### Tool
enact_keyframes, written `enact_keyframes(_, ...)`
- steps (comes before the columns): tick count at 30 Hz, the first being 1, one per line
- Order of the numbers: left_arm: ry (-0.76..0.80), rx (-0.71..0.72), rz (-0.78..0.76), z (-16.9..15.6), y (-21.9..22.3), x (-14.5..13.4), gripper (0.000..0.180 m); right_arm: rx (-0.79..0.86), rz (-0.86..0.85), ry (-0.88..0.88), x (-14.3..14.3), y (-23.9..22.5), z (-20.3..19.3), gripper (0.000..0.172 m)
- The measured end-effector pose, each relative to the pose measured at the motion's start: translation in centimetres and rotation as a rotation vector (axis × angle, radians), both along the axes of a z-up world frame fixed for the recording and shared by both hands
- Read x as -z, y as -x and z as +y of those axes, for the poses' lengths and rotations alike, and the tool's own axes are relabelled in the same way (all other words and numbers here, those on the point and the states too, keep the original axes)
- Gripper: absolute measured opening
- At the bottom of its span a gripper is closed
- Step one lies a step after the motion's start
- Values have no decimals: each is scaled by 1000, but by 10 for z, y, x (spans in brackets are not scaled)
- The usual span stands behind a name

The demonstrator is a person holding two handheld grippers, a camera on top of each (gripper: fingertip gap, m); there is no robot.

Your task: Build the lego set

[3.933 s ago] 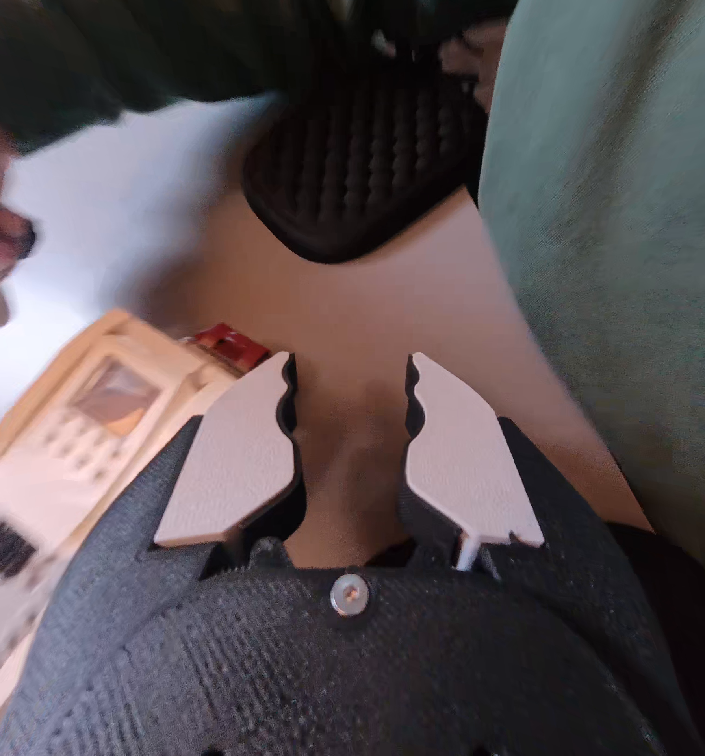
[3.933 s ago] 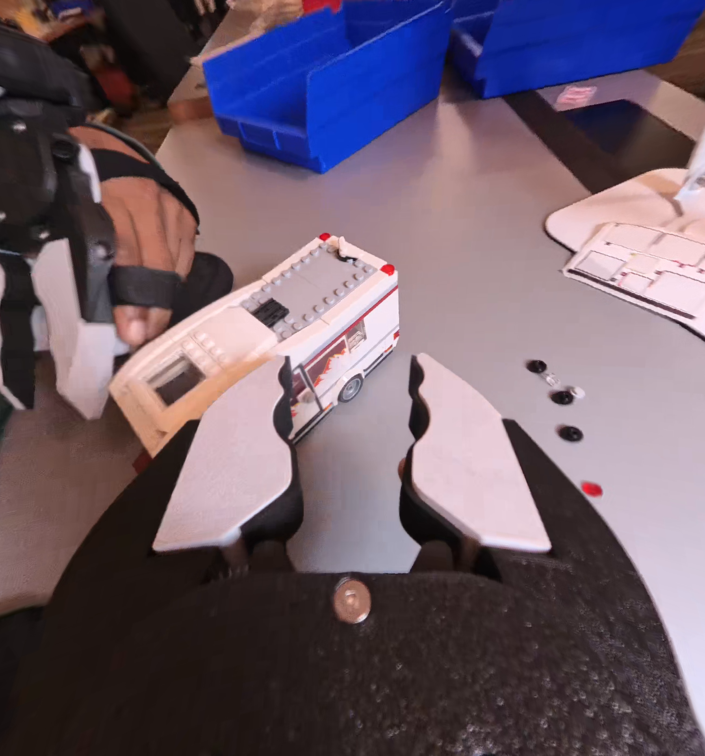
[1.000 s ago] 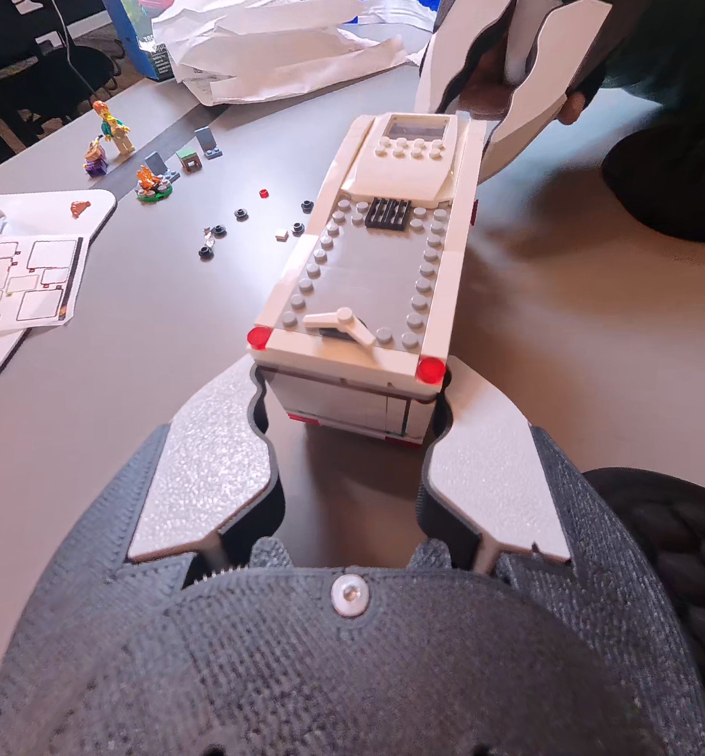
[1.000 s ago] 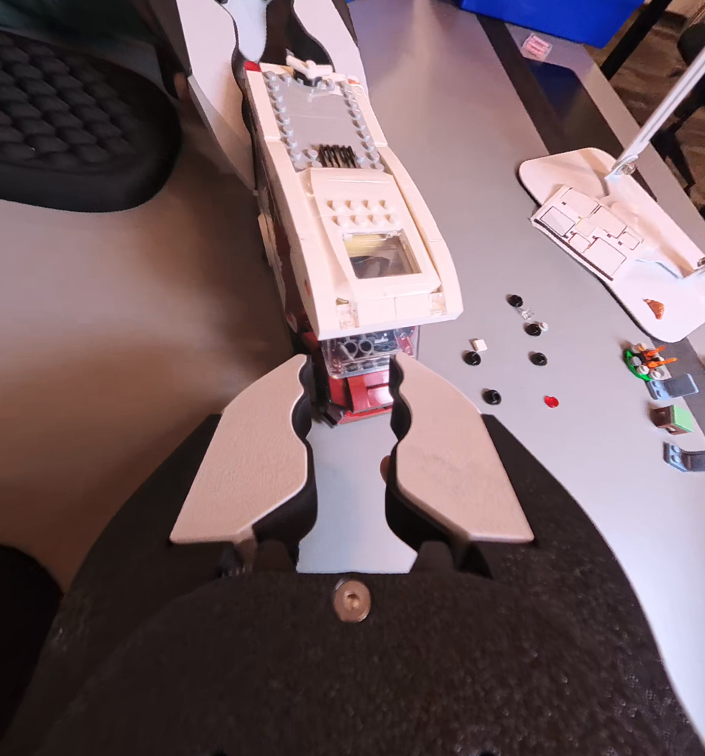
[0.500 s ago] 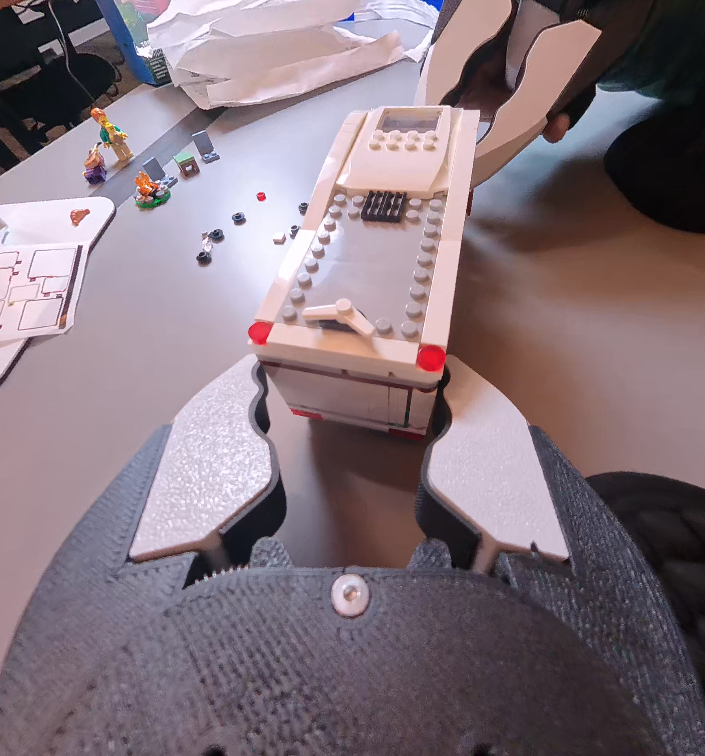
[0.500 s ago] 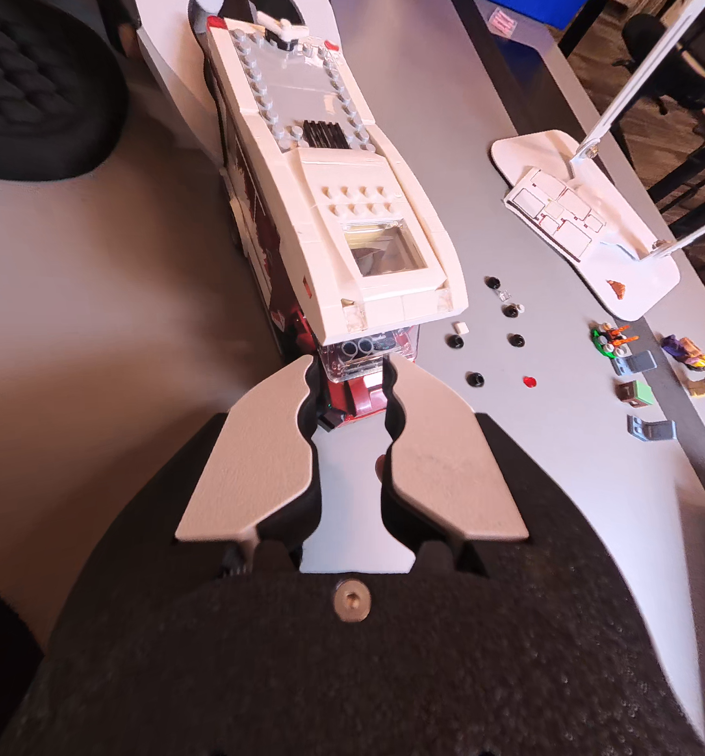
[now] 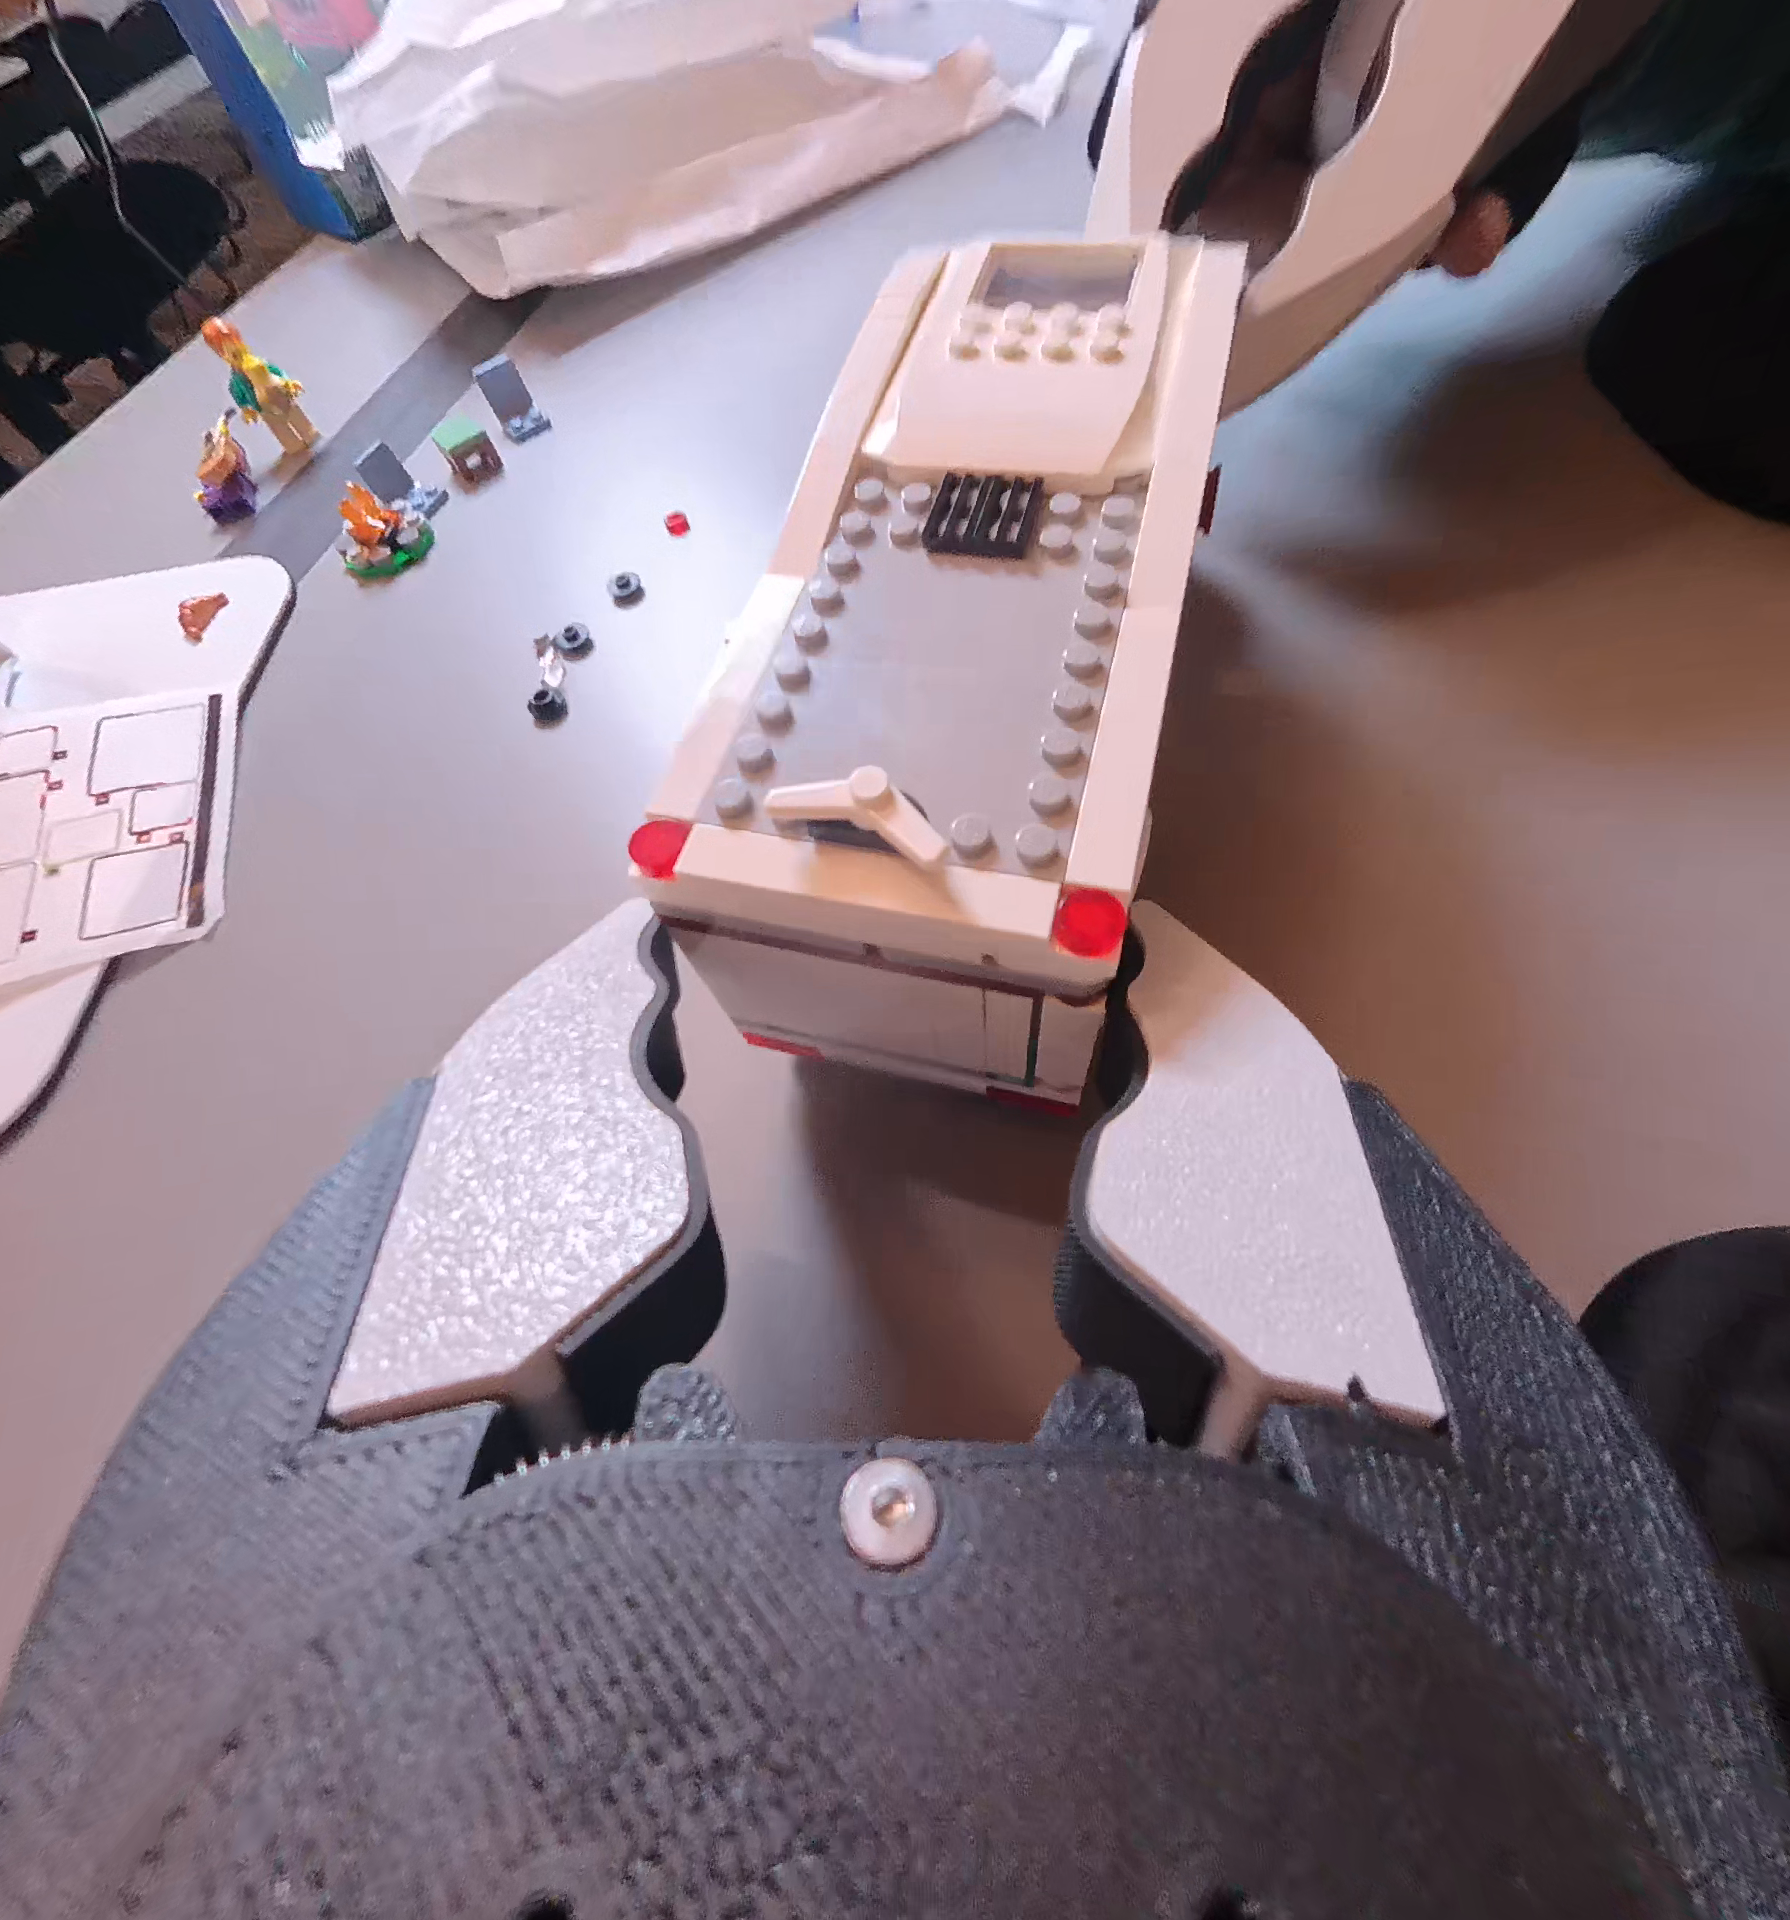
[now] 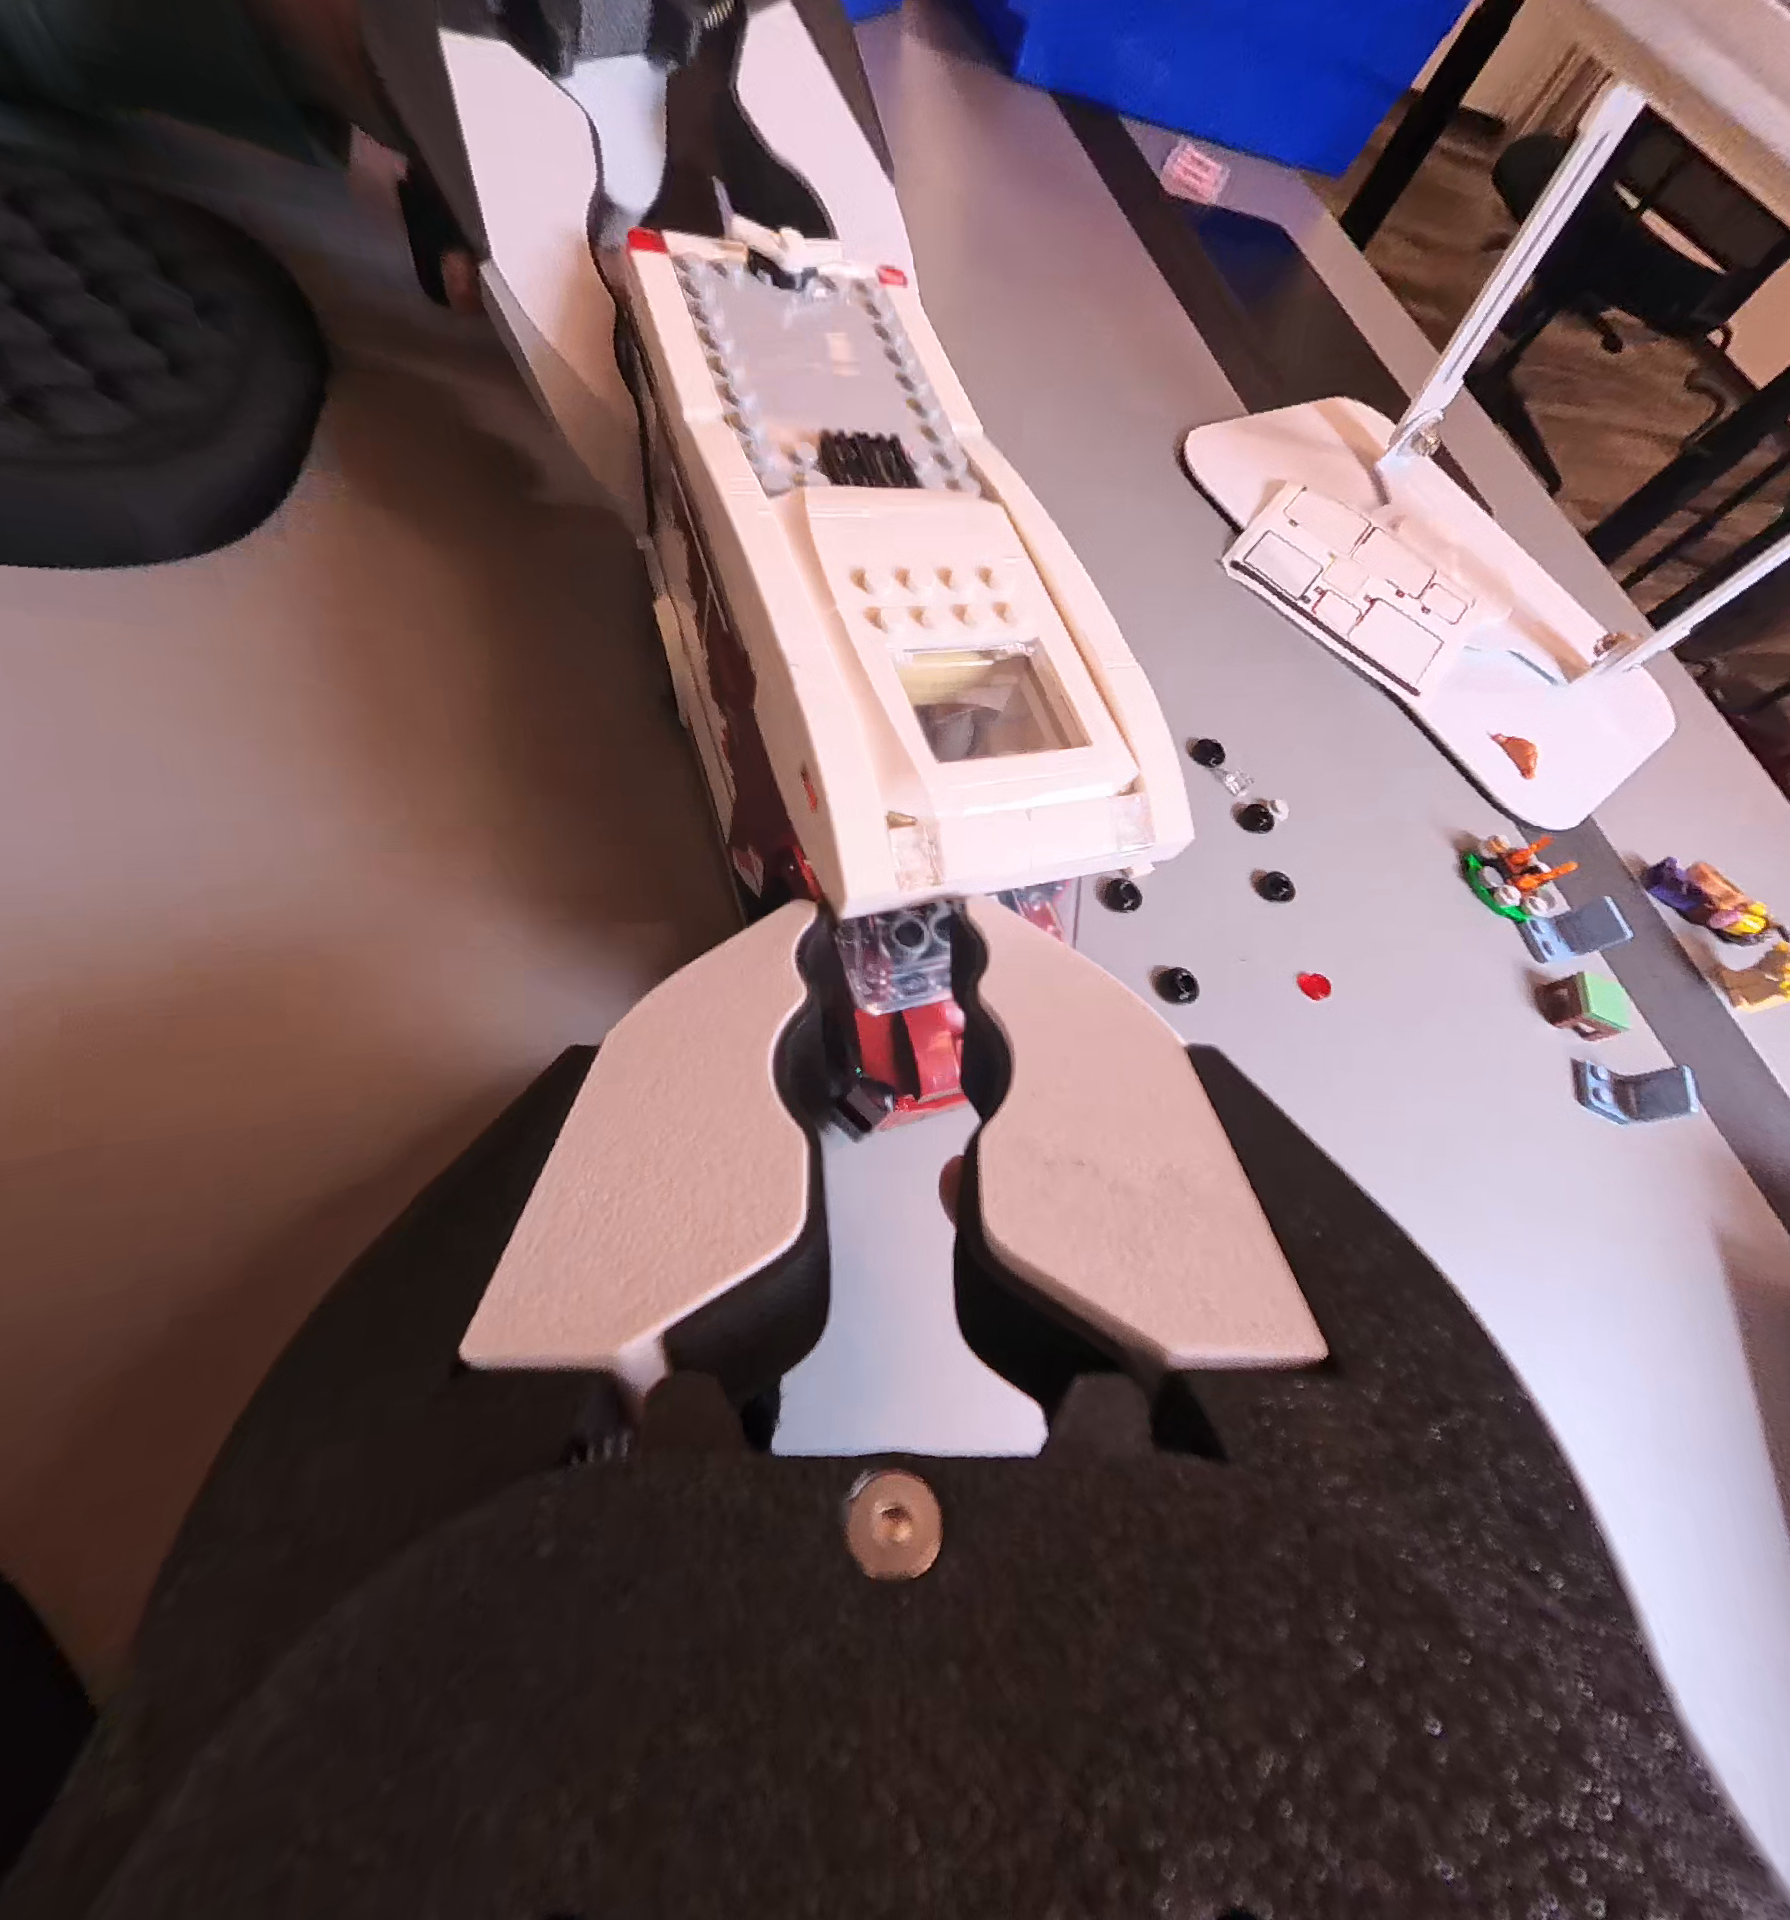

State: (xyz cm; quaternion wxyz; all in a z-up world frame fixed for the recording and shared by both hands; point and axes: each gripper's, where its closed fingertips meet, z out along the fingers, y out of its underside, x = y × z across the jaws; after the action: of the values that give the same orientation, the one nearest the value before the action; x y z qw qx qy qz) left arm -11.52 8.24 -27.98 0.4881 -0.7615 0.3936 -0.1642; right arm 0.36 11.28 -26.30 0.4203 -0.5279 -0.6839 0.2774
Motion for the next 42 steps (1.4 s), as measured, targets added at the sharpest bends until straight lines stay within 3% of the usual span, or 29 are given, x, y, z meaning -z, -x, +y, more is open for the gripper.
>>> enact_keyframes(6, -18, -13, -43, -2, 4, -3, 82, -32, 11, 26, 1, -1, -3, 26)
enact_keyframes(9, -19, 7, -174, -12, 6, -22, 83, -89, 15, 64, -9, -9, -6, 27)
enact_keyframes(12, -64, -19, -276, -16, 18, -49, 76, -46, 130, 71, -38, -11, 14, 27)
enact_keyframes(14, -130, -105, -312, -5, 32, -69, 60, 39, 199, 63, -57, -5, 40, 28)
enact_keyframes(17, -242, -380, -243, 32, 73, -93, 32, 171, 273, 2, -82, 14, 89, 28)
enact_keyframes(22, -429, -670, -207, 84, 122, -140, 12, 310, 493, 22, -139, 64, 146, 28)
enact_keyframes(25, -504, -770, -281, 110, 141, -160, 0, 337, 594, 47, -159, 93, 163, 25)
enact_keyframes(32, -546, -878, -219, 156, 168, -161, 0, 362, 614, 50, -149, 131, 177, 23)
enact_keyframes(42, -583, -993, -153, 168, 201, -167, 0, 355, 667, 34, -166, 121, 163, 22)
